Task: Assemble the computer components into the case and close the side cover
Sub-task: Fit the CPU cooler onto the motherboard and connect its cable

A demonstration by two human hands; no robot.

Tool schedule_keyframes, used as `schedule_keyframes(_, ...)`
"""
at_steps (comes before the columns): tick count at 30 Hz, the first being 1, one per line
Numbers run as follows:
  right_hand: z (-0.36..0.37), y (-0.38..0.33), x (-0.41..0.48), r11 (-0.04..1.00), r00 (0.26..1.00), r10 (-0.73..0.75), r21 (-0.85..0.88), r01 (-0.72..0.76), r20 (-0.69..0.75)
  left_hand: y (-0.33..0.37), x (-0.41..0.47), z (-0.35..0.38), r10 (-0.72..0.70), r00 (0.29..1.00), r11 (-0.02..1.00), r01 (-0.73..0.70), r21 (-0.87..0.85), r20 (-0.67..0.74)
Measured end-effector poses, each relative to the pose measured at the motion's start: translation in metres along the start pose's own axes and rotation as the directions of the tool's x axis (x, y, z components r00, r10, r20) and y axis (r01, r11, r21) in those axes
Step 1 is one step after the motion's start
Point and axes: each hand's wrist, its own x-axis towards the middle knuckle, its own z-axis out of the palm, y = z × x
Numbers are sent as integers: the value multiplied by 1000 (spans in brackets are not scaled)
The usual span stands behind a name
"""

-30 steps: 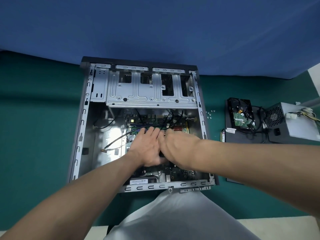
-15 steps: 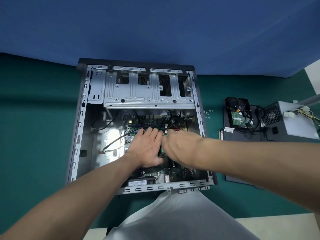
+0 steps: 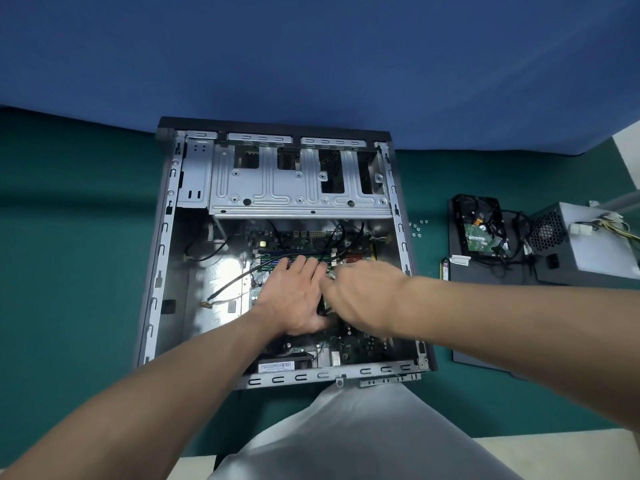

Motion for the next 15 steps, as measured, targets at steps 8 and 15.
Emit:
schedule_keyframes(8,11,3,6,772,920,386,523,-360,63,-1,-1,-1,9,1000,1000,-10,19,6)
schedule_keyframes(15,11,-1,-4,993,997,-36,-115,28,-69,0,-1,-1,8,1000,1000,-8,1,12)
